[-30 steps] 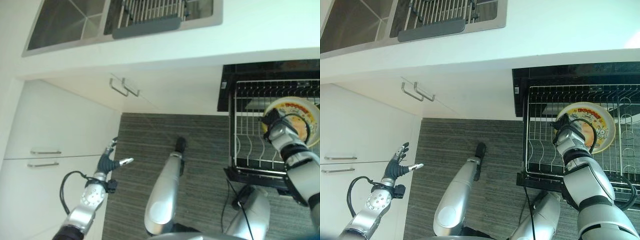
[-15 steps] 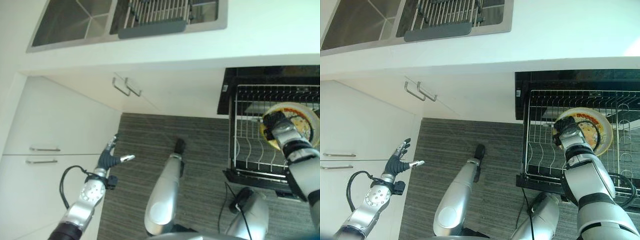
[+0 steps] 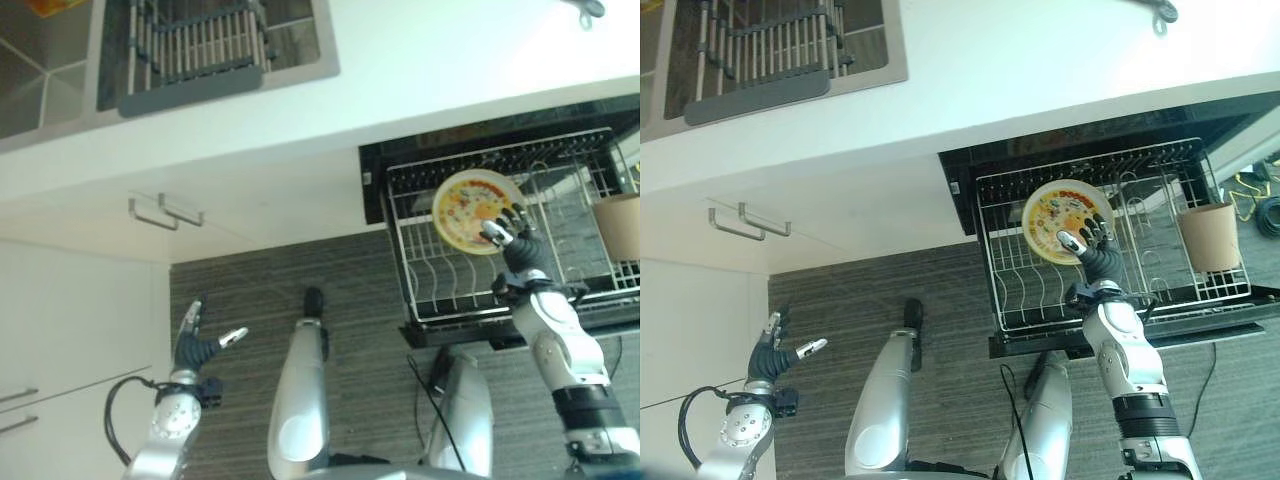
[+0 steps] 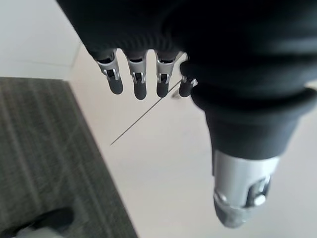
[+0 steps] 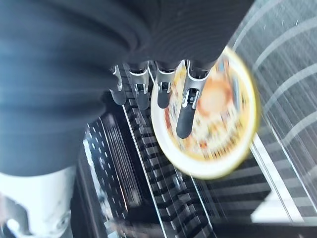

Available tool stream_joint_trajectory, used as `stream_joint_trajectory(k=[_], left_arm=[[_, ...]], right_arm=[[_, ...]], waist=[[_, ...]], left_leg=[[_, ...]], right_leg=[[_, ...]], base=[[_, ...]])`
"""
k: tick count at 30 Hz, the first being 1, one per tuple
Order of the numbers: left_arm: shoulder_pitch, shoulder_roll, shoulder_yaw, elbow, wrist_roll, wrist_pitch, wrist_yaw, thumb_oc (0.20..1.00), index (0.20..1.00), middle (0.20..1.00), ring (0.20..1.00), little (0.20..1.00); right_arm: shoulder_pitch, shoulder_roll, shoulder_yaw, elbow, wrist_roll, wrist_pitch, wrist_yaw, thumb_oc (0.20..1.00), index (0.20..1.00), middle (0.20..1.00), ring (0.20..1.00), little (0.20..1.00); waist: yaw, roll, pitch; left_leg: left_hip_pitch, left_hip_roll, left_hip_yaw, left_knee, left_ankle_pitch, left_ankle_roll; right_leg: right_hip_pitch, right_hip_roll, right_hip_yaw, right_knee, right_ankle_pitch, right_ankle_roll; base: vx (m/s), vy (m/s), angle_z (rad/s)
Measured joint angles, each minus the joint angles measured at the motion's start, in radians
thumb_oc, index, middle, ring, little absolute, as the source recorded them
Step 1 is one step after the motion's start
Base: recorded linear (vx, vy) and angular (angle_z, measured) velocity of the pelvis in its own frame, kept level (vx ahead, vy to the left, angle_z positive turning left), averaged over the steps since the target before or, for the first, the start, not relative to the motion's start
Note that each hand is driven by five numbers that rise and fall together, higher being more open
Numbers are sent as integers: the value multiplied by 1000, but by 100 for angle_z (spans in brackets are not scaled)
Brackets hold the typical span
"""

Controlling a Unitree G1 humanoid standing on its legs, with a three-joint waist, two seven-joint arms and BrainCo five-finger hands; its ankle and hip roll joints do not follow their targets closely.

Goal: Place the dishes in the dishwasher.

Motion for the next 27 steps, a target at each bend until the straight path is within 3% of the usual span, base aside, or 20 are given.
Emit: stream_joint_trajectory(k=[3, 6, 9, 11, 12, 13, 16, 20, 23, 27], left_arm=[[7, 1, 2, -5, 0, -5, 2, 1000, 1000, 1000, 1000, 1000], [7, 6, 26, -9, 0, 0, 0, 1000, 1000, 1000, 1000, 1000], [3, 20, 39, -17, 2, 2, -2, 1000, 1000, 1000, 1000, 1000], [-3, 19, 27, -11, 1, 0, 0, 1000, 1000, 1000, 1000, 1000], [-9, 18, 27, 5, 1, -4, 5, 1000, 1000, 1000, 1000, 1000], [-16, 18, 27, 17, 0, -7, 9, 1000, 1000, 1000, 1000, 1000], [-44, -1, 23, 48, 0, -34, 20, 1000, 1000, 1000, 1000, 1000], [-57, -28, 11, 104, 0, -60, 25, 1000, 1000, 1000, 1000, 1000], [-50, -56, 3, 114, 0, -82, 24, 1000, 1000, 1000, 1000, 1000], [-50, -50, -8, 107, 0, -92, 23, 1000, 1000, 1000, 1000, 1000]], right_arm=[[43, -25, -85, 0, 39, -10, -7, 1000, 1000, 1000, 1000, 1000], [76, -37, -145, -38, 37, -30, -7, 1000, 1000, 1000, 1000, 1000], [104, -43, -166, -187, -14, -128, -53, 1000, 1000, 1000, 1000, 1000], [89, -43, -218, -259, -88, -233, -135, 639, 639, 639, 639, 639], [72, -44, -245, -277, -144, -293, -198, 583, 583, 583, 583, 583], [64, -44, -267, -285, -188, -334, -253, 200, 200, 200, 200, 200], [82, -50, -352, -339, -419, -473, -550, 200, 200, 200, 200, 200], [80, -23, -391, -192, -480, -579, -818, 200, 200, 200, 200, 200], [99, -5, -391, -78, -430, -616, -882, 200, 200, 200, 200, 200], [110, 5, -389, -38, -376, -650, -894, 200, 200, 200, 200, 200]], waist=[[-26, -12, 4], [-54, -20, 9], [-83, -24, 19], [-97, -18, 22], [-100, -14, 25], [-106, -7, 28], [-116, 46, 45], [-118, 71, 52], [-130, 71, 52], [-137, 70, 52]], left_leg=[[42, 20, 8, -84, 34, 9], [43, 37, 10, -101, 48, -7], [44, 47, 26, -100, 47, -5], [50, 43, 46, -99, 41, 1], [53, 38, 62, -98, 37, 3], [54, 28, 67, -97, 34, 7], [28, -11, 96, -71, 16, 18], [-16, -8, 100, -43, 8, 24], [-13, -6, 101, -53, 9, 24], [-11, -7, 102, -52, 9, 24]], right_leg=[[24, 29, -15, -53, 23, -3], [22, 47, -21, -66, 27, -5], [15, 55, -17, -69, 27, -6], [13, 53, 1, -88, 40, -5], [11, 48, 15, -101, 52, 0], [11, 40, 24, -114, 61, 7], [-14, -1, 63, -135, 84, 37], [-54, 3, 71, -133, 98, 36], [-52, 6, 69, -139, 98, 36], [-49, 5, 69, -142, 100, 37]], base=[[-4, -74, -12], [-9, -105, -8], [-3, 36, -12], [-18, 156, -20], [-18, 191, -22], [-34, 157, -14], [-45, 66, -5], [-42, -19, -7], [-11, -10, -1], [0, 0, 0]])
